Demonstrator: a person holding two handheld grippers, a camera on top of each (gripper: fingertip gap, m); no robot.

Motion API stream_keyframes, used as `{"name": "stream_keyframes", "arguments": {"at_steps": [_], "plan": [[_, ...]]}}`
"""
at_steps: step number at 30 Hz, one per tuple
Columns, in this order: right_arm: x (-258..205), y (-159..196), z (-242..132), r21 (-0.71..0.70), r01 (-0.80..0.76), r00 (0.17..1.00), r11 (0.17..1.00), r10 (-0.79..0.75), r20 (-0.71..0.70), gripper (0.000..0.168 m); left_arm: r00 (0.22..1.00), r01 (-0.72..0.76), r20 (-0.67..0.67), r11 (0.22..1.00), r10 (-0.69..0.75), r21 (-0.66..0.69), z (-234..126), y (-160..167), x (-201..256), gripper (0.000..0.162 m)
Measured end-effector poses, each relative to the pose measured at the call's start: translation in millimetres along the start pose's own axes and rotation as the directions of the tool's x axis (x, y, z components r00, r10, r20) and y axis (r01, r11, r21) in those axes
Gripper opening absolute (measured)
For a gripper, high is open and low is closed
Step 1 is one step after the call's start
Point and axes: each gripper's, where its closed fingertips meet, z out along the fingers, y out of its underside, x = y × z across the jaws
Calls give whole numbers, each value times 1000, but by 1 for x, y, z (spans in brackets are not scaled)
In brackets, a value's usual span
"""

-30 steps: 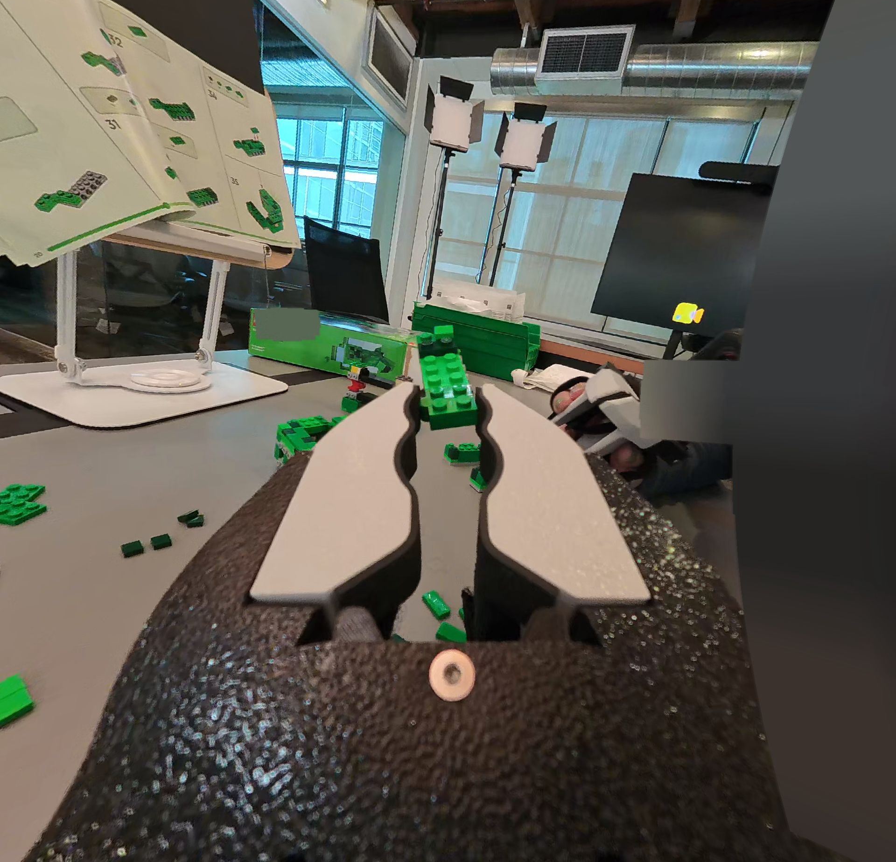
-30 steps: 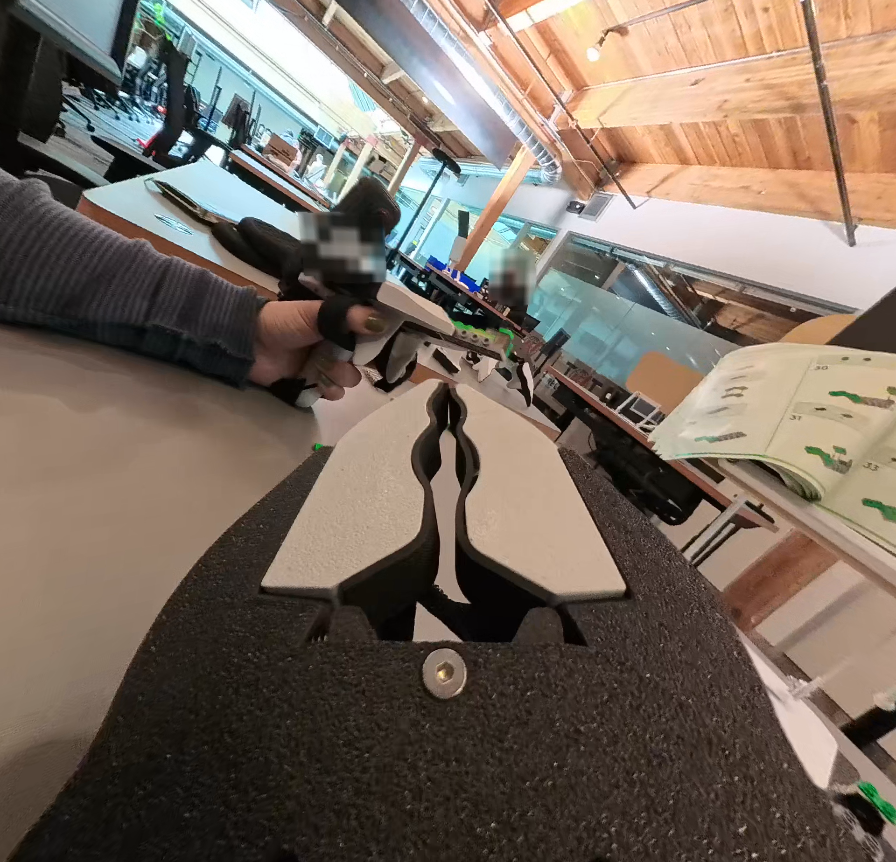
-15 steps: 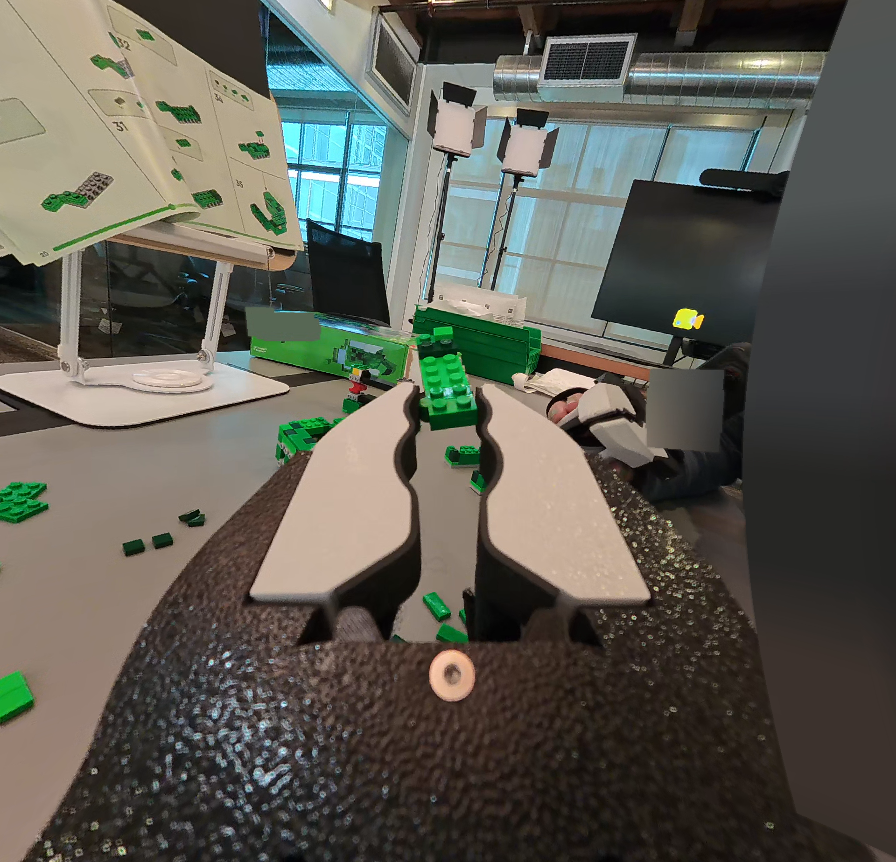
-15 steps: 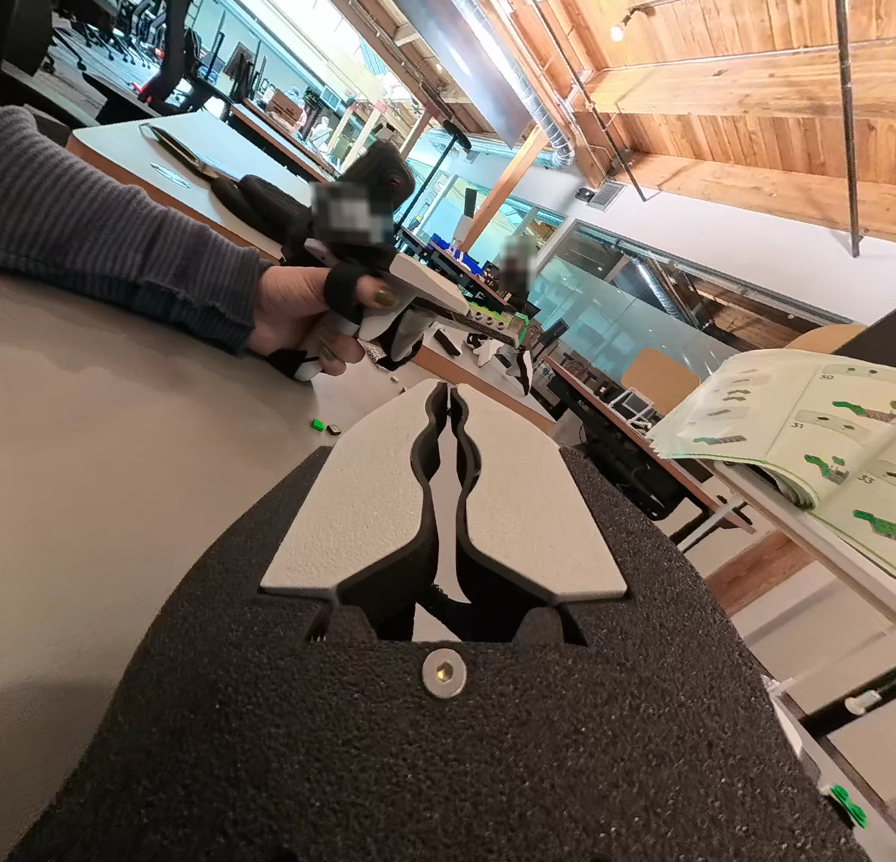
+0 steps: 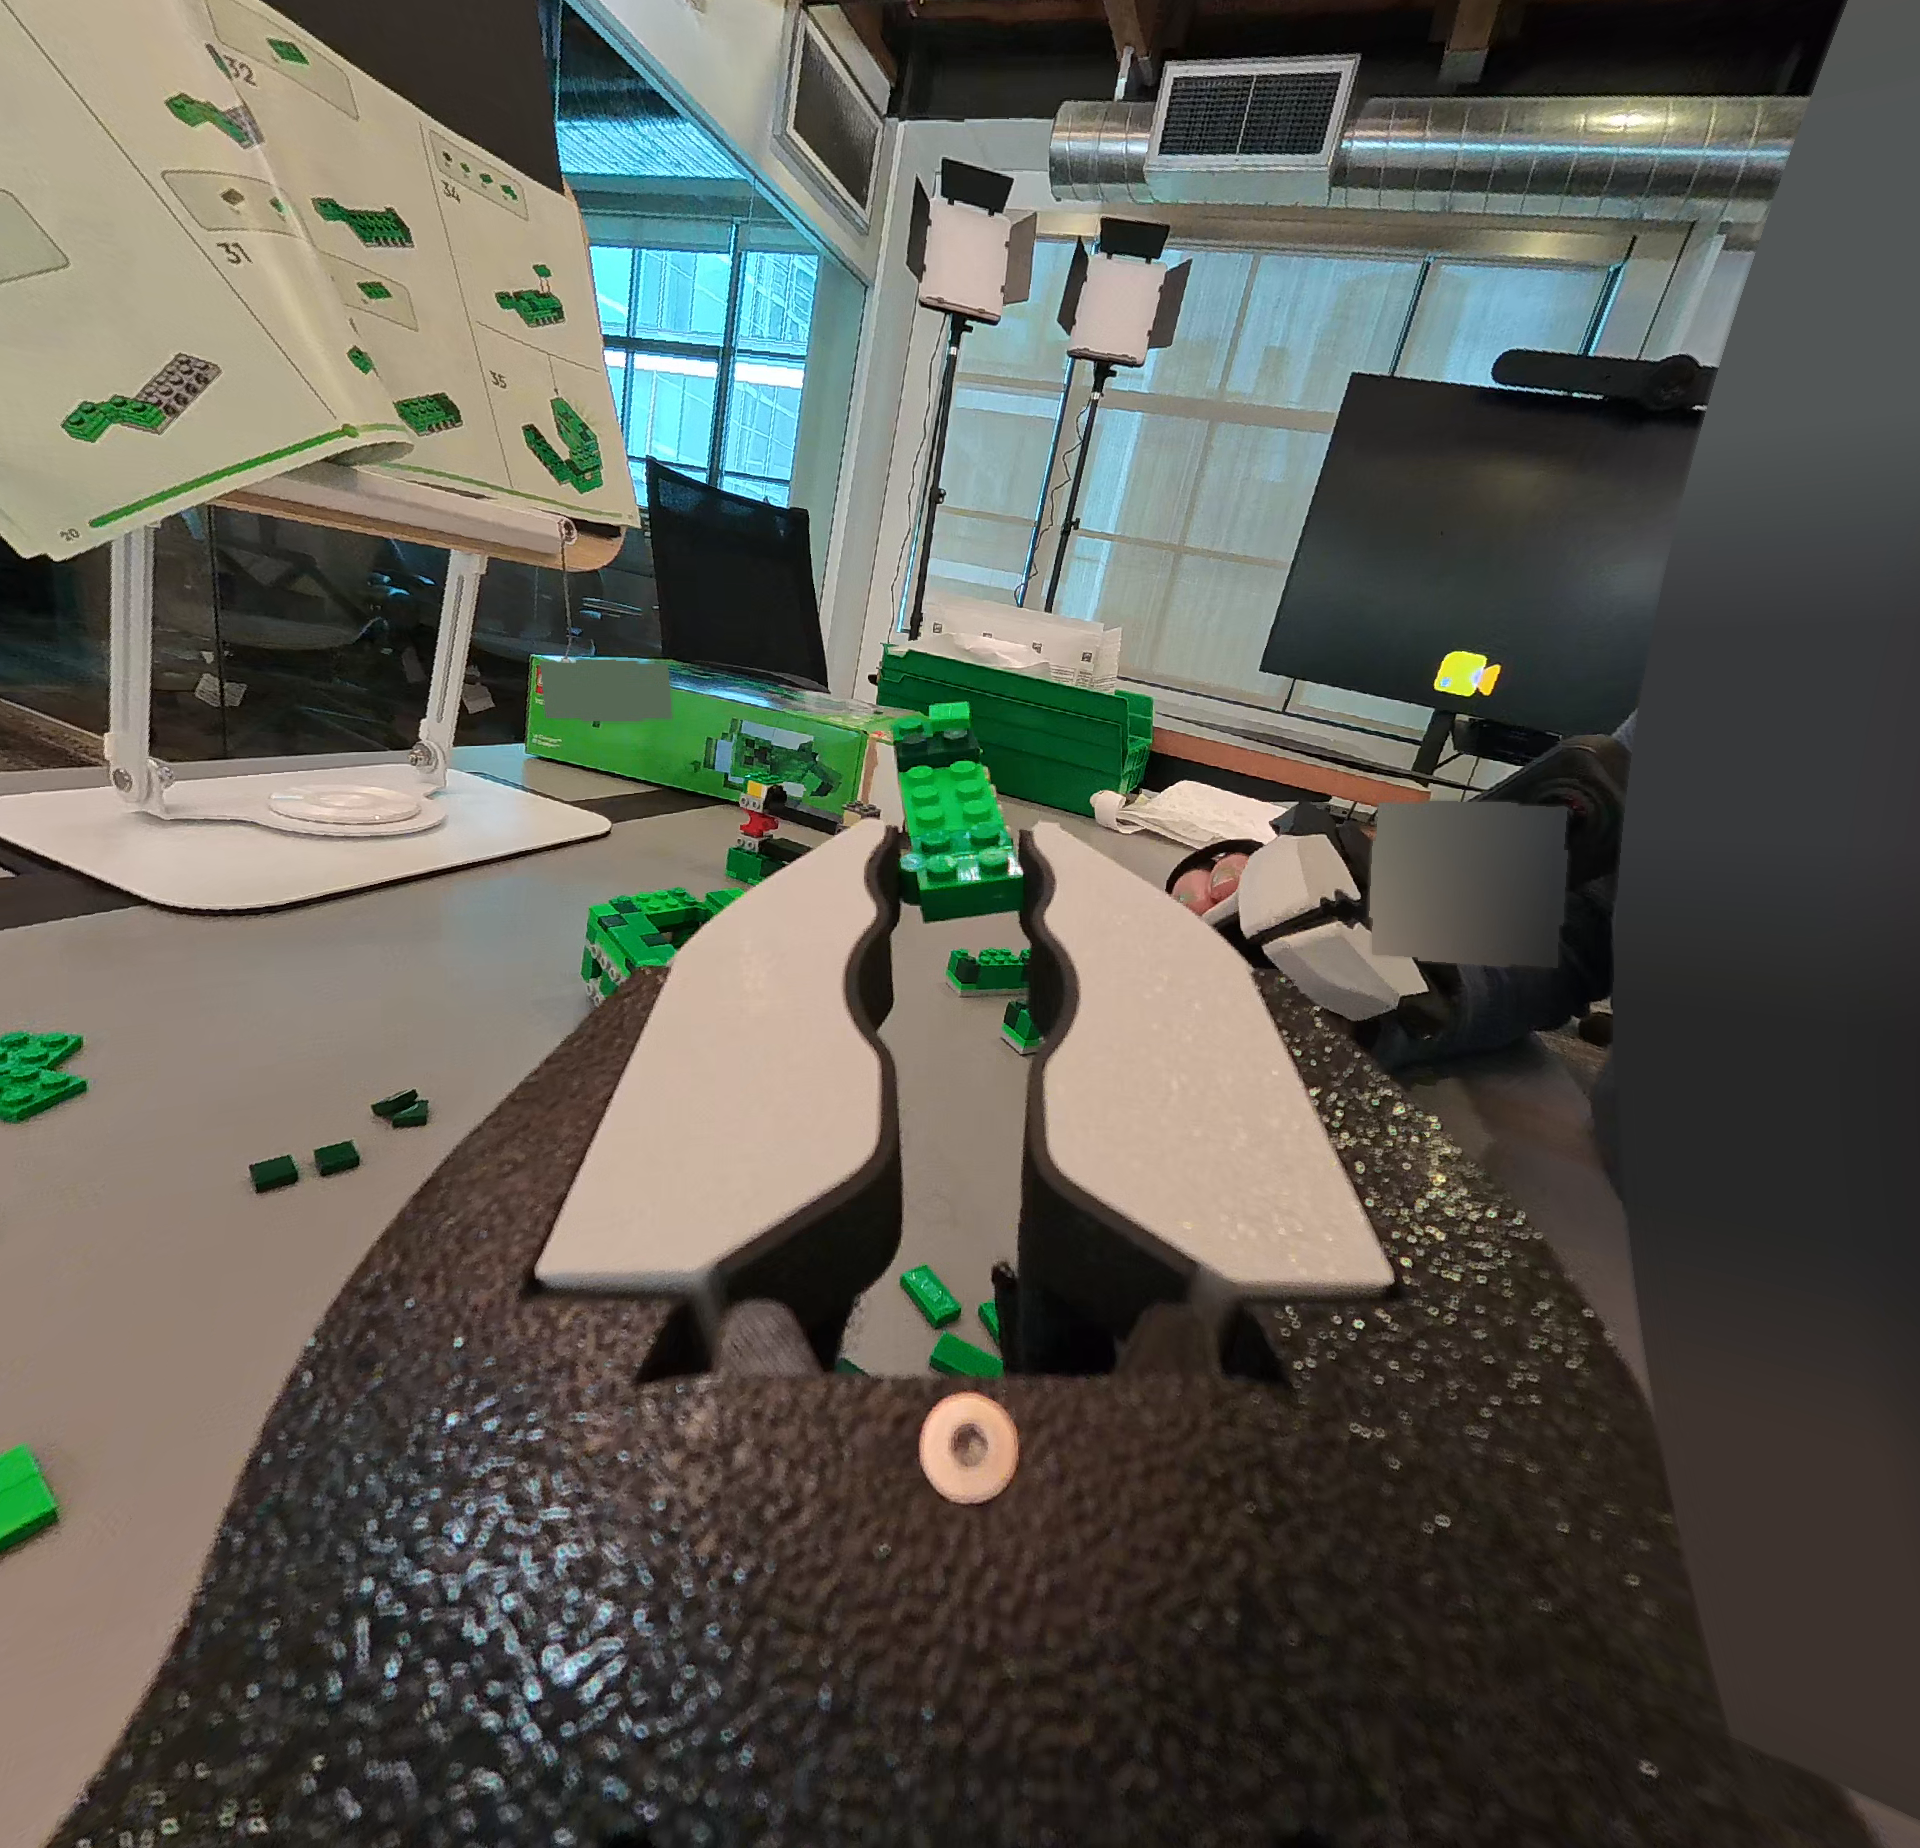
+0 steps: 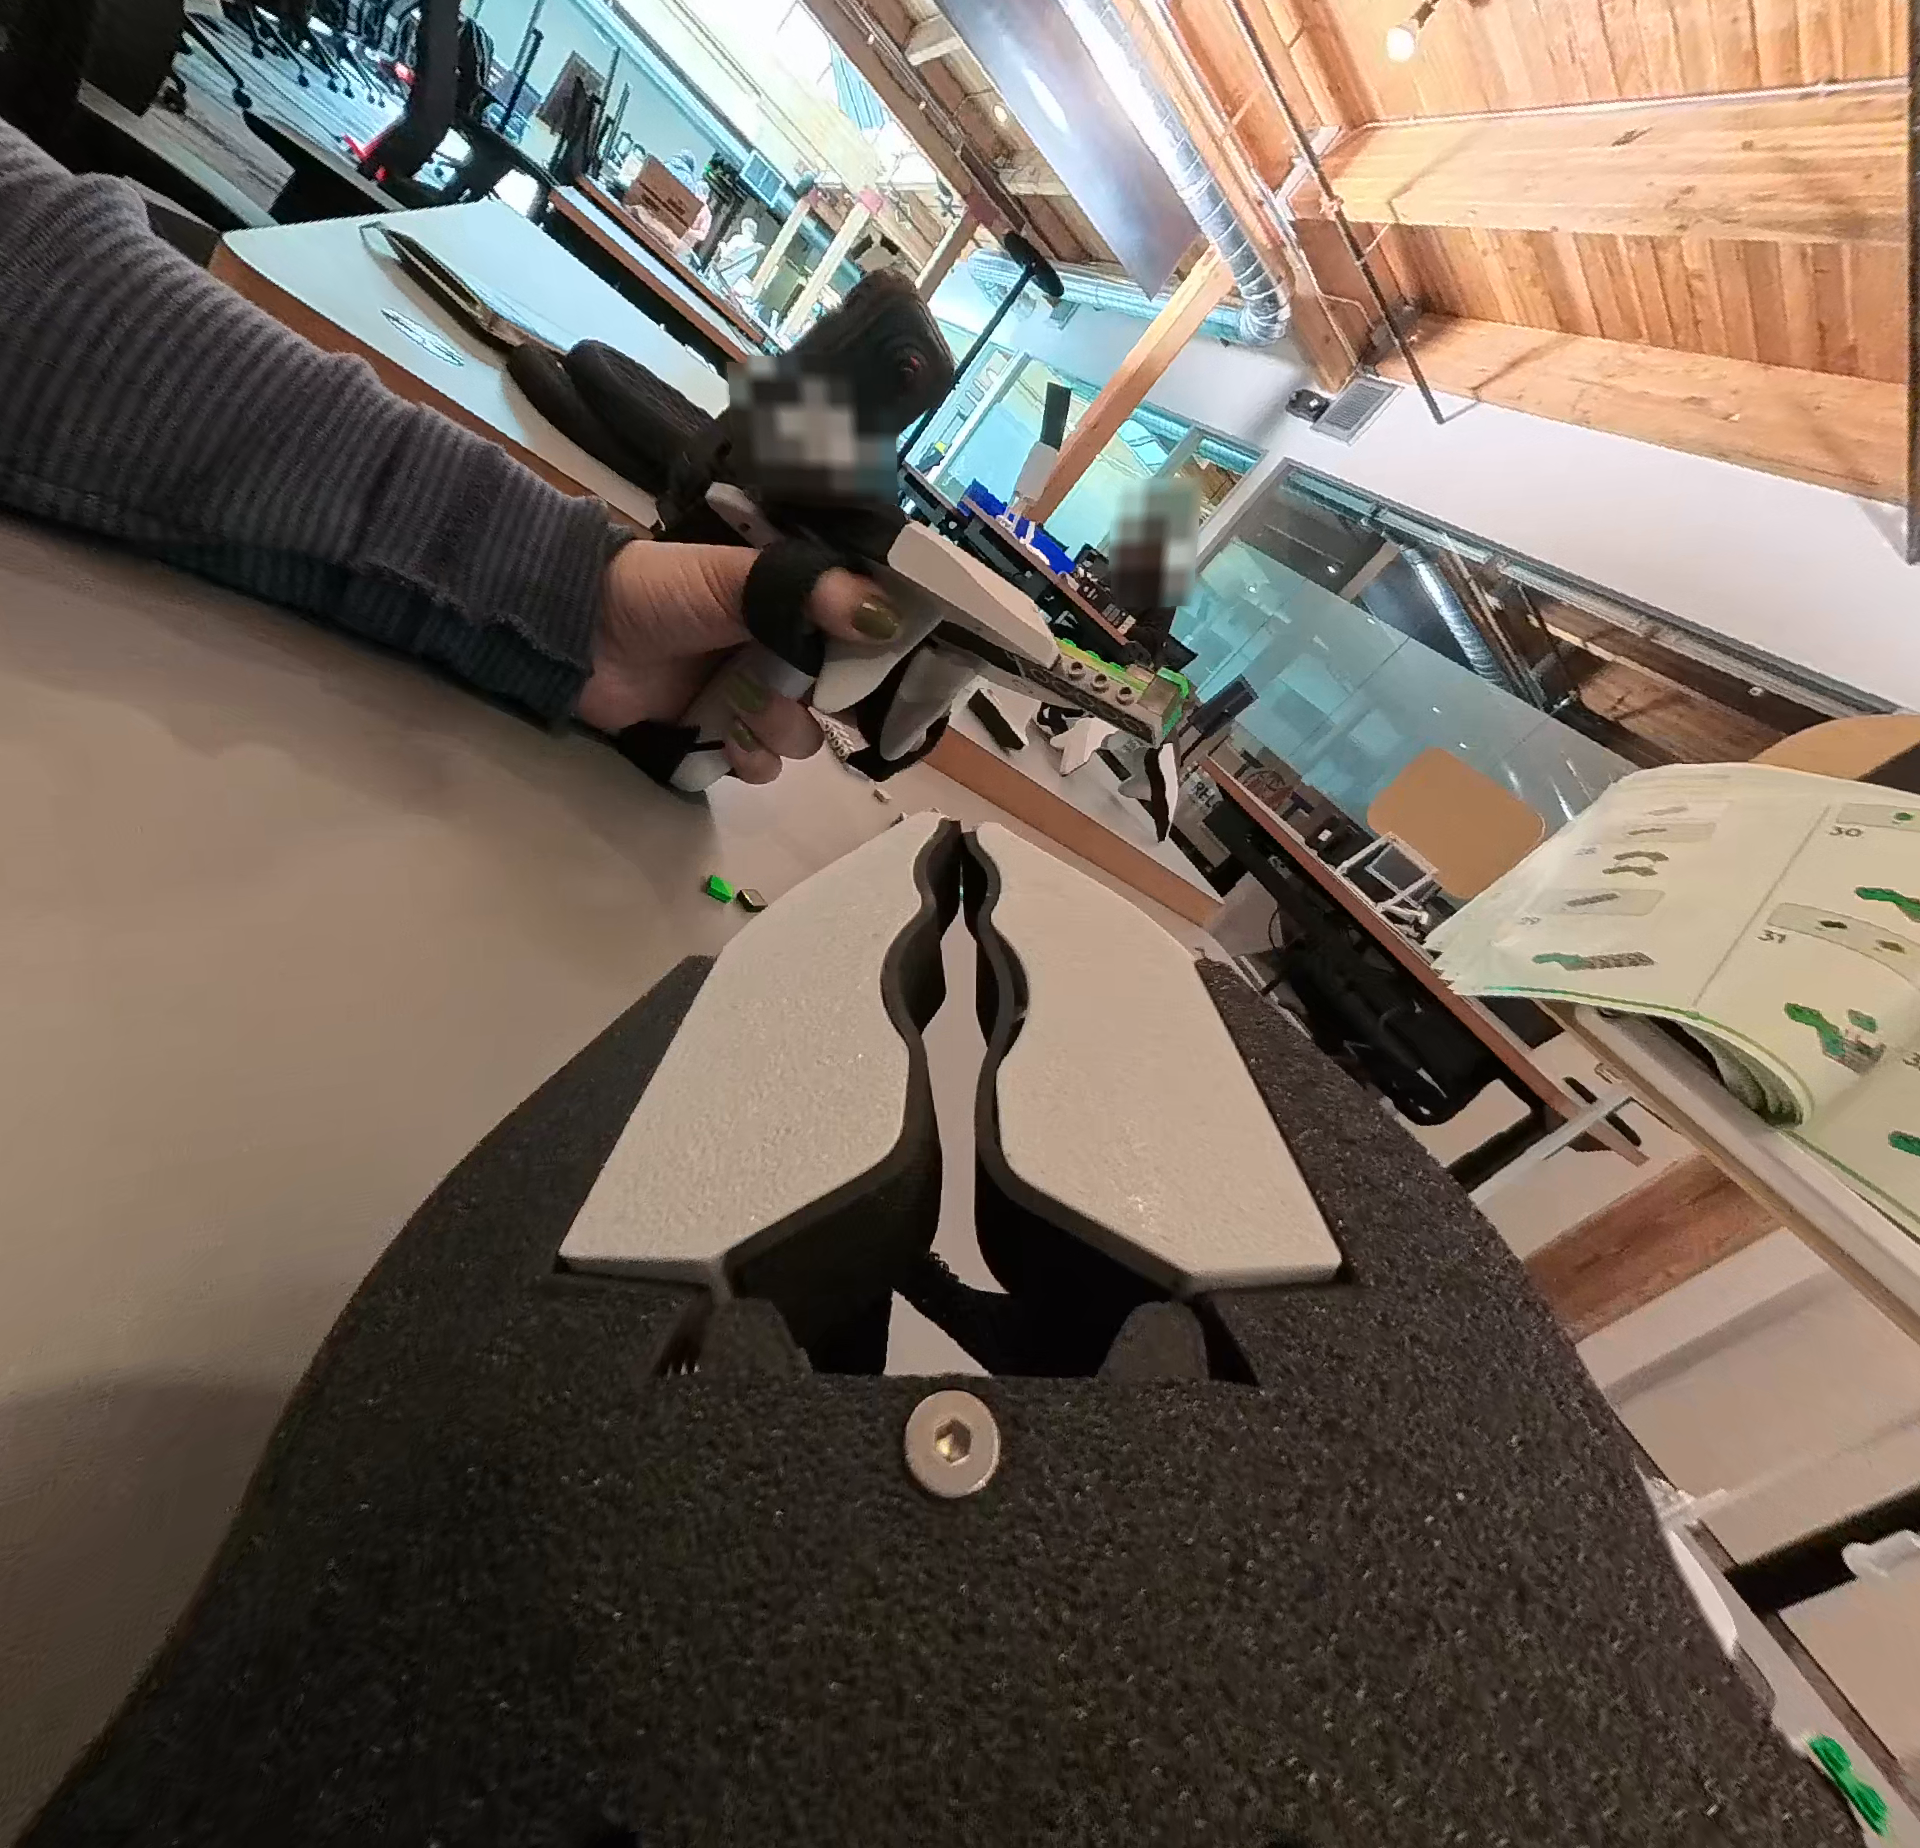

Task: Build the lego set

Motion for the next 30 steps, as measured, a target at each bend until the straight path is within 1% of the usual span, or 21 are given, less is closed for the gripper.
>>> {"name": "stream_keyframes", "arguments": {"at_steps": [21,24,25,26,28,30], "plan": [[-1,0,0,1,7,1000,1000,-7,6,0,1000,-4,-6,1000,4,-8,1,0,1,21],[-2,0,0,2,7,1000,1000,-7,8,0,1000,-22,8,1000,22,-6,1,-1,1,21],[-2,0,0,2,6,1000,1000,-6,9,0,997,-66,35,998,66,-6,0,-3,1,21],[-2,0,0,1,2,1000,1000,-2,12,0,986,-146,80,989,147,-20,-1,-5,0,21],[-1,3,-1,-23,-10,1000,1000,10,11,0,932,-303,172,947,318,-109,-4,-5,-5,21],[3,7,-1,-58,-26,1000,998,27,4,0,873,-380,249,905,419,-189,-10,-5,-13,21]]}}
